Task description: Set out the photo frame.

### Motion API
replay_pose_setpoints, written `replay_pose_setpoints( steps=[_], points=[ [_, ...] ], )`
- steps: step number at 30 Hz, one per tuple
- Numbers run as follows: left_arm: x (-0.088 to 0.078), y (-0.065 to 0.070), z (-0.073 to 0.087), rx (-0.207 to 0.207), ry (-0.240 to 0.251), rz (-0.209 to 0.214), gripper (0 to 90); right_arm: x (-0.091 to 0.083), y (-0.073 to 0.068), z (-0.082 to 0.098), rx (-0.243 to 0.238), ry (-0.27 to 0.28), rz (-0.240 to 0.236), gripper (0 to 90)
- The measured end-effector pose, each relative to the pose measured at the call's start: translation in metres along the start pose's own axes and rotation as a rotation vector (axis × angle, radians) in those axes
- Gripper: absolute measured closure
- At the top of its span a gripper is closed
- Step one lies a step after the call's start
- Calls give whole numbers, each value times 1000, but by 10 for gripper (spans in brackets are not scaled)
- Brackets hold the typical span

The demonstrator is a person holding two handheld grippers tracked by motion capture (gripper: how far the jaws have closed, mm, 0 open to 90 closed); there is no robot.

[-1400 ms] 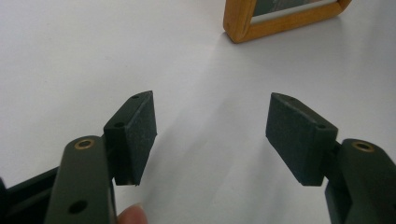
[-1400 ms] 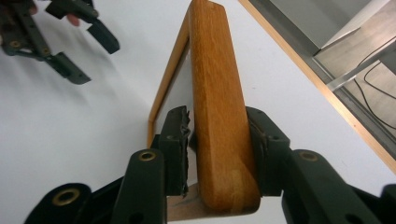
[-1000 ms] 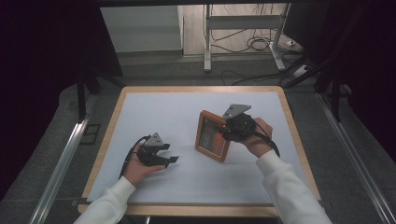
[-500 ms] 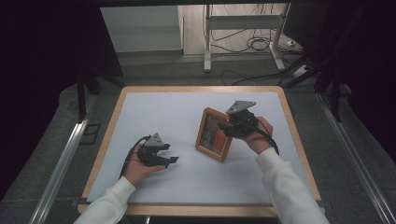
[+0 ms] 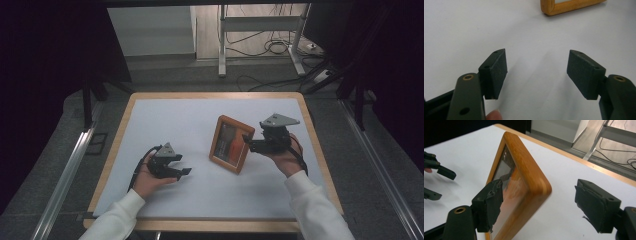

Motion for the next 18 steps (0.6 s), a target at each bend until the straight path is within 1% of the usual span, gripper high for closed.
replay_pose_setpoints(
  steps=[2,5,8,9,11,13,15,17,18],
  points=[
    [0,0,0,-3,-1,3,322,-5,-2,7,18,12,-2,227],
    [0,0,0,-5,3,2,322,-12,-6,21,40,-3,-1,288],
    [0,0,0,-5,4,2,321,-16,-14,37,58,-24,-32,356],
    [-1,0,0,-3,2,1,320,-16,-16,43,58,-30,-34,394],
    [-1,1,-1,-4,5,-1,318,-18,-20,52,50,-22,-14,598],
    [-1,1,-1,-5,8,-3,318,-18,-26,60,40,-22,-39,732],
    [-1,1,-1,-7,8,-5,317,-15,-33,65,18,-29,-56,804],
    [-1,1,-1,-8,7,-5,317,-11,-40,69,1,-42,-93,847],
    [-1,1,-1,-8,7,-6,317,-9,-44,70,-11,-48,-103,864]
  ],
)
Point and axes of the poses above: each handheld gripper's, and its own axes: x roughly forward along the jaws, z roughly out of its underside, y roughly to its right, the point moved 5 cm from there along x, roughly forward along the jaws, and after that the axes turned 7 degrees about -y, right-handed, at the moved point
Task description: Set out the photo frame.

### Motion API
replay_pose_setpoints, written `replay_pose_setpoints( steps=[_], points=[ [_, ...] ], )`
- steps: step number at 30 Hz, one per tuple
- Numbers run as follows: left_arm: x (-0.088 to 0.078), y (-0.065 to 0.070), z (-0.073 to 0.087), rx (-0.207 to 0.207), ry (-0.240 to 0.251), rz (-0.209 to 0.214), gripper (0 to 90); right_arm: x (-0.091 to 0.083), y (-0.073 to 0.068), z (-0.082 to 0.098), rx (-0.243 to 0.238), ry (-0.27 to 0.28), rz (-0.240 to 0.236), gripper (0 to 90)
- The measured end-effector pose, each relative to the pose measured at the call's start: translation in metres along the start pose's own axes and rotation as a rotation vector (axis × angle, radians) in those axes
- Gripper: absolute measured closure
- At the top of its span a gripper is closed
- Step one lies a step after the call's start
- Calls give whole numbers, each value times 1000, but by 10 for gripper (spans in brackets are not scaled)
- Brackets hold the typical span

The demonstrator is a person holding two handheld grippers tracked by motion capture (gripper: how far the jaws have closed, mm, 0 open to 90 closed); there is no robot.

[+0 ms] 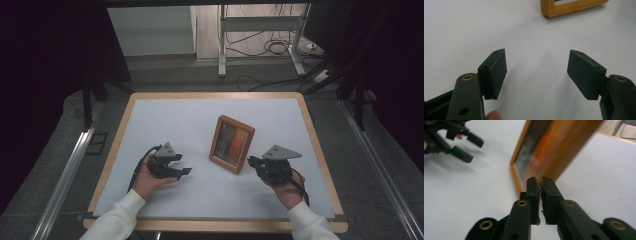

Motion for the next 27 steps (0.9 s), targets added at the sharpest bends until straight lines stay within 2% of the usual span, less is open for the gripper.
replay_pose_setpoints(
  steps=[3,7,10,15,17,20,27],
  points=[
    [0,0,0,2,-2,1,316,12,-9,2,-19,-19,-33,895],
    [0,0,0,-2,-2,1,314,33,-17,5,-45,-59,-53,897],
    [1,-1,1,-1,-3,2,314,47,-21,8,-80,-96,-38,898],
    [1,0,1,3,-4,3,313,67,-21,15,-88,-148,-22,899],
    [1,1,1,4,-5,2,313,69,-22,17,-87,-155,-35,899],
    [1,0,1,3,-6,2,313,69,-21,17,-94,-158,-28,899],
    [1,1,1,4,-8,3,312,65,-13,20,-75,-159,-18,899]
  ],
)
Point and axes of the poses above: each handheld gripper's, and its own axes: x roughly forward along the jaws, z roughly out of its underside, y roughly to its right, the point moved 5 cm from there along x, roughly forward along the jaws, and after that the axes turned 7 degrees about -y, right-handed, at the moved point
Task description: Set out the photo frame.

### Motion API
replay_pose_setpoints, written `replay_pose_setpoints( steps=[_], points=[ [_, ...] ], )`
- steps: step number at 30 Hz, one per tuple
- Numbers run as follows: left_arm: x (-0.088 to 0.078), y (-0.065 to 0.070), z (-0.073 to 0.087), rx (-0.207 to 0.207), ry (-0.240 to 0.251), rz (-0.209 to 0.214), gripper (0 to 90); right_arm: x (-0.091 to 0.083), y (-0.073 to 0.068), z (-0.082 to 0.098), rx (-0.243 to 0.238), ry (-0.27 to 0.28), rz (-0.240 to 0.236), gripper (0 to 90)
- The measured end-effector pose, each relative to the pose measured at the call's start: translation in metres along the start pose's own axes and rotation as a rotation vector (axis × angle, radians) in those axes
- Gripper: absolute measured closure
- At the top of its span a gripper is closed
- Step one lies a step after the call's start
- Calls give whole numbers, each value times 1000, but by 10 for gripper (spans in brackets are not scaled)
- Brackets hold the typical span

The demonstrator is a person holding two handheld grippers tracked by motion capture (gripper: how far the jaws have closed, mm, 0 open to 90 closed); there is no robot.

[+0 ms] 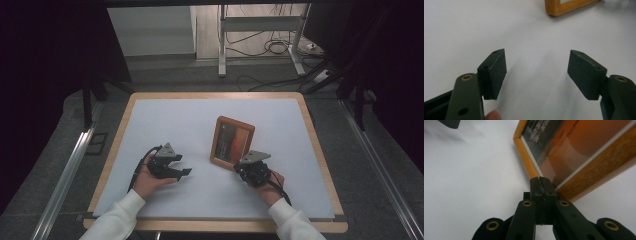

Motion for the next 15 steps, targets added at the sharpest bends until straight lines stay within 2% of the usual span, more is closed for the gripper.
replay_pose_setpoints(
  steps=[15],
  points=[
    [0,-1,0,0,-2,0,311,-6,16,6,26,7,28,899]
  ],
)
Point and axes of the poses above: each handheld gripper's, and its own axes: x roughly forward along the jaws, z roughly out of its underside, y roughly to its right, the point moved 5 cm from there along x, roughly forward along the jaws, and after that the axes turned 7 degrees about -y, right-handed, at the moved point
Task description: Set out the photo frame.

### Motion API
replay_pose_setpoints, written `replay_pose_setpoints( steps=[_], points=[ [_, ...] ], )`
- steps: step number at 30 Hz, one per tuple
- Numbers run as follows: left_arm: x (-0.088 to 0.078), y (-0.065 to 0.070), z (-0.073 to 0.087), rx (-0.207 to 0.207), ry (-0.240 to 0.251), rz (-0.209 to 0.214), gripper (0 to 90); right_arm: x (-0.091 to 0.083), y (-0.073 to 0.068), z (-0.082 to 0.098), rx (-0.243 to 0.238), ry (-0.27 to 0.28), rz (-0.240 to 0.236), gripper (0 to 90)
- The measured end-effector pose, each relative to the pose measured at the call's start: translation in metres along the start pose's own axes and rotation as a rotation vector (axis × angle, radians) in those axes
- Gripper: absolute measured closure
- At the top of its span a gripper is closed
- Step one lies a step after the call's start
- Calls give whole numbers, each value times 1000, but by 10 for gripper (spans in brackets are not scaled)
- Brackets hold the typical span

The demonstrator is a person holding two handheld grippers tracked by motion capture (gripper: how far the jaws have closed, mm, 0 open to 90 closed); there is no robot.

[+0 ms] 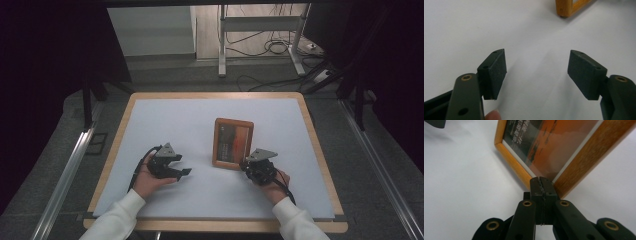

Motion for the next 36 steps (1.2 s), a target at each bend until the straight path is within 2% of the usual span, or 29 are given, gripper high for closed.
replay_pose_setpoints(
  steps=[13,21,30,32,36],
  points=[
    [-1,0,-1,-4,7,4,311,0,5,2,14,14,-8,899],
    [-2,0,0,-4,9,5,311,0,7,2,6,15,-8,899],
    [-4,2,1,1,13,5,311,-1,8,3,8,14,12,898],
    [-4,1,1,1,14,5,310,-3,6,2,12,27,0,898],
    [-5,1,1,4,15,2,310,-14,2,2,-10,55,-6,884]
  ],
)
Point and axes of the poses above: each handheld gripper's, and its own axes: x roughly forward along the jaws, z roughly out of its underside, y roughly to its right, the point moved 5 cm from there along x, roughly forward along the jaws, and after that the axes turned 7 degrees about -y, right-handed, at the moved point
